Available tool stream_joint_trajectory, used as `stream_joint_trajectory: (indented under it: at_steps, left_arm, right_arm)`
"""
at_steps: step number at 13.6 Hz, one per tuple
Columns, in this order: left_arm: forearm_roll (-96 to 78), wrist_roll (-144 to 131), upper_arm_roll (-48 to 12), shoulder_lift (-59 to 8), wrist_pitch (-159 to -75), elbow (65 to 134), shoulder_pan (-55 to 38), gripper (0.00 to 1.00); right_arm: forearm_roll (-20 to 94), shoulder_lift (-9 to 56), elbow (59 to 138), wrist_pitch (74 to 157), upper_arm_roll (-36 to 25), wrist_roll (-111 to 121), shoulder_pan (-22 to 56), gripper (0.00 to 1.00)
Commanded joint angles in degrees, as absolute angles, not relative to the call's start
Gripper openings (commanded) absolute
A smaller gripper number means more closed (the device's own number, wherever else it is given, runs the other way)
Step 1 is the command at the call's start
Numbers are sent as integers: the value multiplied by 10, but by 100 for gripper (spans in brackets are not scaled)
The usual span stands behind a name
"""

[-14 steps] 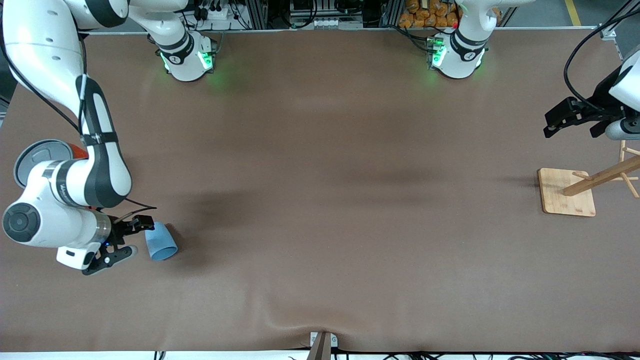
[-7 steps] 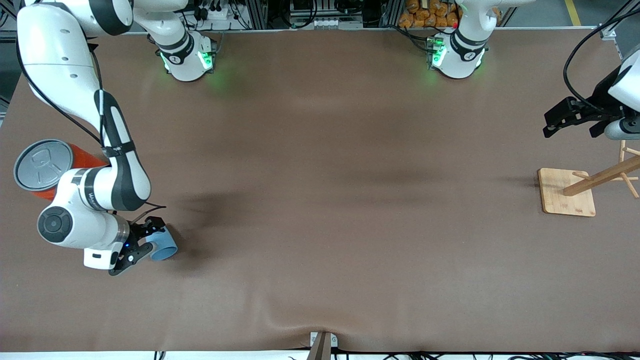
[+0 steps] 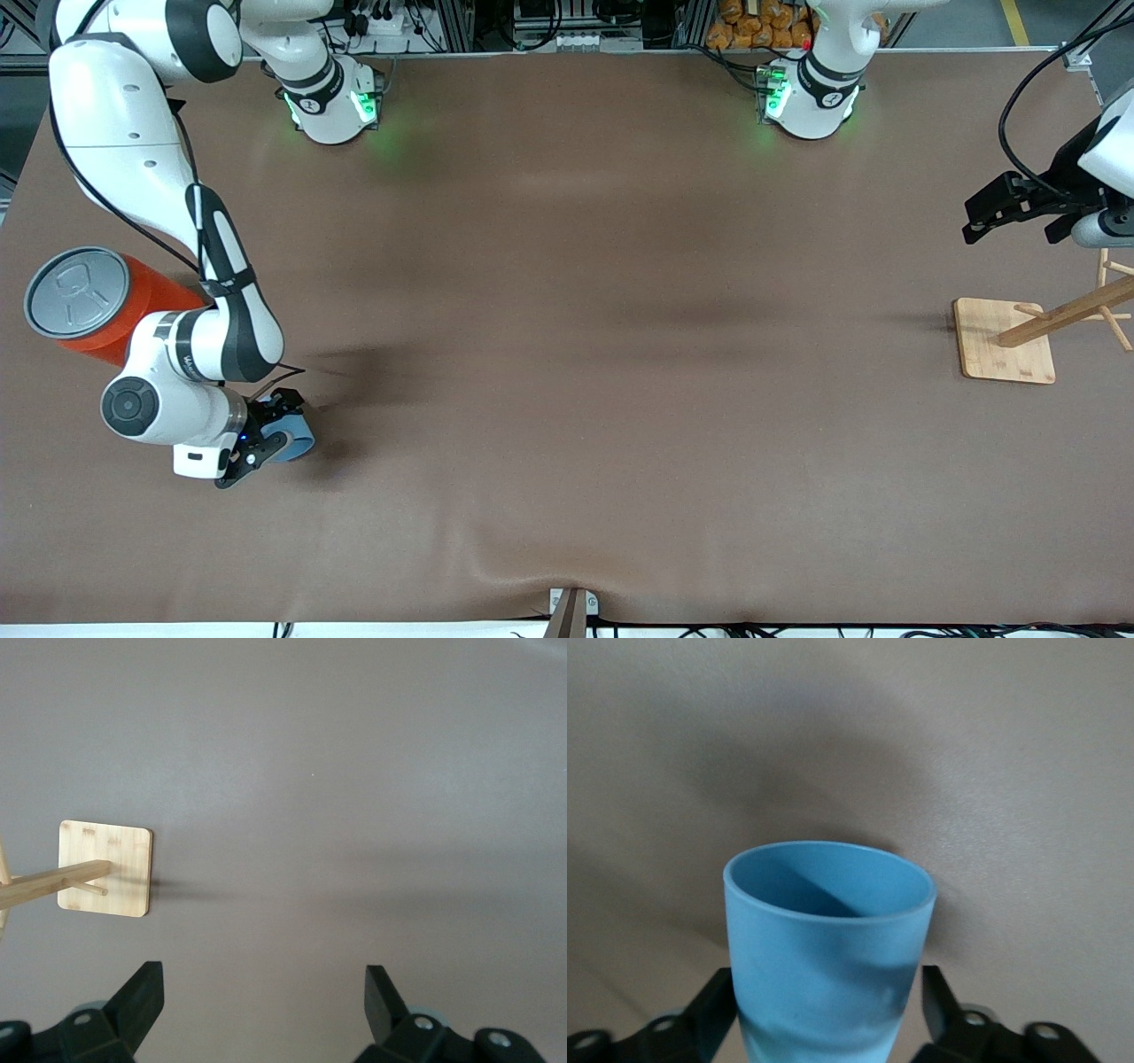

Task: Flip cup
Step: 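Carry the blue cup with the right gripper toward the table middle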

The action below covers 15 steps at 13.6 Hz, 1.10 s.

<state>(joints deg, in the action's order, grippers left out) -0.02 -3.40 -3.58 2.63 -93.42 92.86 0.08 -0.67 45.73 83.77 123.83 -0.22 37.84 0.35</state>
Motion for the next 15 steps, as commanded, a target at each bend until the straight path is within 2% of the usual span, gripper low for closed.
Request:
stream_joint_trajectory:
  at_steps: [1, 2, 5, 9, 11, 15]
  left_arm:
    - [12, -37, -40, 20, -923, 915, 3, 100]
    - [12, -37, -40, 20, -923, 916, 3, 100]
    - [12, -37, -40, 20, -922, 916, 0, 100]
    - [12, -38, -40, 20, -919, 915, -3, 100]
    - [9, -38, -40, 20, -918, 916, -2, 100]
    - [7, -38, -40, 16, -918, 916, 0, 100]
  right_arm:
    - [-8, 454, 839, 1224, 2, 391, 4, 53]
    - [-8, 450, 838, 1212, 3, 391, 7, 50]
    - [-11, 430, 829, 1202, 43, 470, 14, 50]
    - [-11, 431, 824, 1227, 134, 526, 53, 50]
    - [-11, 433, 824, 1230, 146, 557, 106, 51]
    - [-30, 444, 828, 1290, 142, 570, 216, 54]
